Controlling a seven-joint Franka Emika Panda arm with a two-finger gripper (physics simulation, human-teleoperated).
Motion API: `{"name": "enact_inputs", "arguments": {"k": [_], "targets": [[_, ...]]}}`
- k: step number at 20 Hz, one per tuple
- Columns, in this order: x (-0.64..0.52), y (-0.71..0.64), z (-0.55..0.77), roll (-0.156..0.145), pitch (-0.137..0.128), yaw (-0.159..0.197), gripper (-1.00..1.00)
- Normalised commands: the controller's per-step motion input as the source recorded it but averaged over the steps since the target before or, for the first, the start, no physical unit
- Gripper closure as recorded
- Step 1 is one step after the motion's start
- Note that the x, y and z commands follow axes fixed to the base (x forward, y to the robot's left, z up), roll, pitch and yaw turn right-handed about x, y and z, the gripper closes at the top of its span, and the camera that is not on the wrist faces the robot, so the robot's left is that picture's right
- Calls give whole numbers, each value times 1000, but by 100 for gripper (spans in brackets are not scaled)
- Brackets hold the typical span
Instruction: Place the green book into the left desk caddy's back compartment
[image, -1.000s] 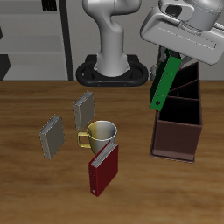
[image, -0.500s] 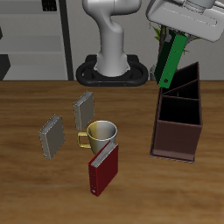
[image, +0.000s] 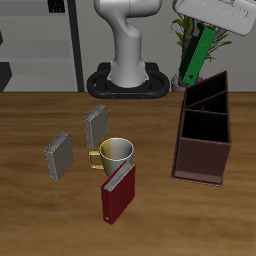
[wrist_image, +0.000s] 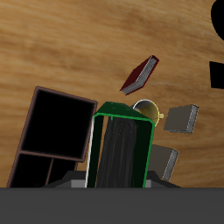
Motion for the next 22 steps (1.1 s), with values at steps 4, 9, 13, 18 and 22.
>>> {"name": "enact_inputs", "arguments": {"k": [4,9,13,18,22], "targets": [[-448,152,-11,-51,-8,-77,100],[-307,273,-62,15,1,-22,100],[-333,282,-98,-15,-18,-16,100],[-139,191,-126,-28,25,-5,100],[-119,294,-128,12,26,-11,100]]}}
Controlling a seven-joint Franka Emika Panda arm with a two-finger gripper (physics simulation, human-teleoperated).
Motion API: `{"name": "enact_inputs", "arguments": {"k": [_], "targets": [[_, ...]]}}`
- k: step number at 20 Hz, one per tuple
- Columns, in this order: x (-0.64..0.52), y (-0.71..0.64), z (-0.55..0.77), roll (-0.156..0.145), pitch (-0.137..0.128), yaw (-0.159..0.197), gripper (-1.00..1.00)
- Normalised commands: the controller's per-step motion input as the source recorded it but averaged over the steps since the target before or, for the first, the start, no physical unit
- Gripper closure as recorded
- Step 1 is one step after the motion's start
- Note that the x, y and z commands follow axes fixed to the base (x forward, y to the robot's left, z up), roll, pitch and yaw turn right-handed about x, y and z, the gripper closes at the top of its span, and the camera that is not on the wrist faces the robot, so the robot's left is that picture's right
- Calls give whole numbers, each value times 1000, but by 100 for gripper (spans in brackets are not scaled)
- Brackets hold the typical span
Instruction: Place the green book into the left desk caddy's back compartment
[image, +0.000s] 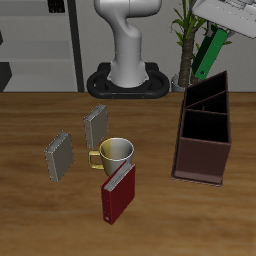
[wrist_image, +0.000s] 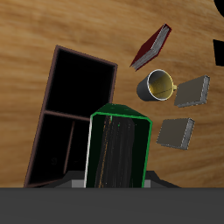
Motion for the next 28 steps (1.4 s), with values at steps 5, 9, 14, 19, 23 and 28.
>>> {"name": "enact_inputs", "arguments": {"k": [5,9,14,19,23,28], "targets": [[-80,373,-144,56,13,5,100],[57,257,-49,32,21,-17,100],[114,149,-105,10,35,-29,100],[15,182,-97,3,35,-58,100],[-84,199,-81,41,11,-21,100],[-44,82,-91,16,22,-32,100]]}}
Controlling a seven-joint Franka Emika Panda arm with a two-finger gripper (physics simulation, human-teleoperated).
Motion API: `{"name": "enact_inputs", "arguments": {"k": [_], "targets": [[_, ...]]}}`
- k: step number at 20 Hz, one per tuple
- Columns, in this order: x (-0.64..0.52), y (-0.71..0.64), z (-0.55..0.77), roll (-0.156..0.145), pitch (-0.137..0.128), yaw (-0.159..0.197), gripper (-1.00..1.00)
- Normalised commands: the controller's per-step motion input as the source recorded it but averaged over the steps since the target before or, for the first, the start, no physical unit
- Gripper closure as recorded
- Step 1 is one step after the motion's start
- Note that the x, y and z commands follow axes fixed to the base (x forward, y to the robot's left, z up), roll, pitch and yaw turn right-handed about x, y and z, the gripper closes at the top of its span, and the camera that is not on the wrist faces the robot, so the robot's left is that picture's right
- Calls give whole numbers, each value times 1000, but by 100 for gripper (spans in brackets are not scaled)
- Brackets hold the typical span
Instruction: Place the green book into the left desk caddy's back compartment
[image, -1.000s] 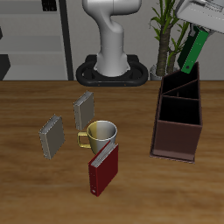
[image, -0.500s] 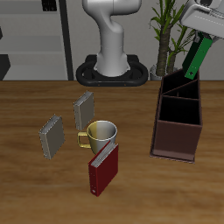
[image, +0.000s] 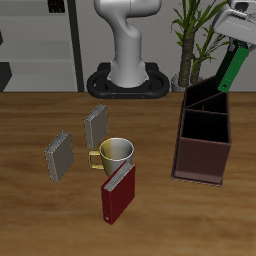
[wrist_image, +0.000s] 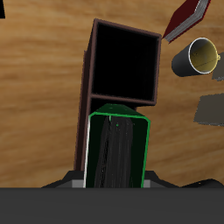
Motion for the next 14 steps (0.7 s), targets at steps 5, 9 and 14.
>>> {"name": "enact_inputs", "arguments": {"k": [5,9,14], "targets": [[39,27,-113,13,13,-8,100],[60,-49,-75,-13,13,-24,100],[102,32,-143,10,21,-15,100]]}}
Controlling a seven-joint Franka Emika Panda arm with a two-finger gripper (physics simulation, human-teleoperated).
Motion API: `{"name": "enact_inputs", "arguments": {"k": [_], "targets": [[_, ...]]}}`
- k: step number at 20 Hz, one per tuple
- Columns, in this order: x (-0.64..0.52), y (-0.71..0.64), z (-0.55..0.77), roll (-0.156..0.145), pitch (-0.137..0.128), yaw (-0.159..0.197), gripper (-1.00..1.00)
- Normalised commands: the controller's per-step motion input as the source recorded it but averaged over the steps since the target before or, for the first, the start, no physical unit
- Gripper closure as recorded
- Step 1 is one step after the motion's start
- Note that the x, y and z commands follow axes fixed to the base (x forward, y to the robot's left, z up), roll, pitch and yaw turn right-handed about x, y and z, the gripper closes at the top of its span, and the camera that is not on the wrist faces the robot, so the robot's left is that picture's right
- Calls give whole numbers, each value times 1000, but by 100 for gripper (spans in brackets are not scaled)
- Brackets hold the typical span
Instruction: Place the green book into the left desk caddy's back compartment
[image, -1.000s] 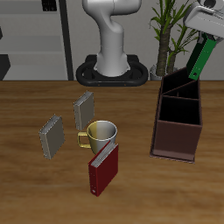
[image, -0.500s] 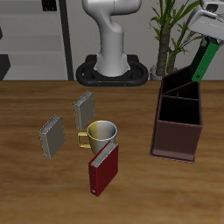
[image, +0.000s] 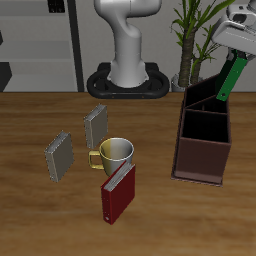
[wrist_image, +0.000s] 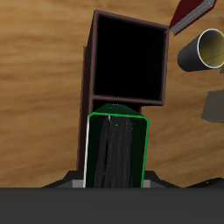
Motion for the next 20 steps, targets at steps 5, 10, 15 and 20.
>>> {"name": "enact_inputs", "arguments": {"k": [5,10,15,20], "targets": [[47,85,-139,28,36,-21,100],[50,16,-152,14,20,-6,100],[91,-81,-191,-10,44,-20,100],[129,-104,-312,-15,68,-24,100]]}}
